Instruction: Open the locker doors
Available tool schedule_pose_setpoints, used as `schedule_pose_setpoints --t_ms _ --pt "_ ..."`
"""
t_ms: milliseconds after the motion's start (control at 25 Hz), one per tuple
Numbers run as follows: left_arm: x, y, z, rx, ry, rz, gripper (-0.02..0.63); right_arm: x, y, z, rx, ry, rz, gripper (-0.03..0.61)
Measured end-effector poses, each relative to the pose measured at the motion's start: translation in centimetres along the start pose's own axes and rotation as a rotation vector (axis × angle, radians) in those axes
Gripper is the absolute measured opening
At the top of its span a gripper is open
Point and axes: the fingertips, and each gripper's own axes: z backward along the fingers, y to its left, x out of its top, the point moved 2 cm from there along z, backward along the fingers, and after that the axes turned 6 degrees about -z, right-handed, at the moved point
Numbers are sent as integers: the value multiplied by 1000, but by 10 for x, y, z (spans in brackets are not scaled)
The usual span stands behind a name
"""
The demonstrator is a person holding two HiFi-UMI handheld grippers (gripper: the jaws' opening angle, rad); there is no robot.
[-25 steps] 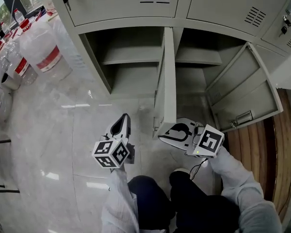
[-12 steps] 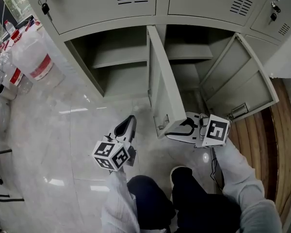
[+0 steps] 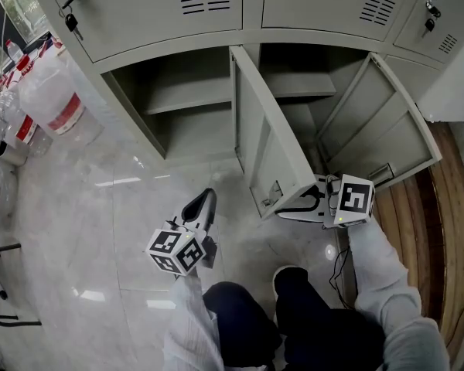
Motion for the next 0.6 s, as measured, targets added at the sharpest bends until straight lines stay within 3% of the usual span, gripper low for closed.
schedule_pose_setpoints --t_ms 160,600 --pt "3 0 2 5 -12 9 11 -5 -2 7 -17 -29 -56 118" --pt "8 0 7 3 -30 20 11 -3 -1 2 -6 -29 -69 118"
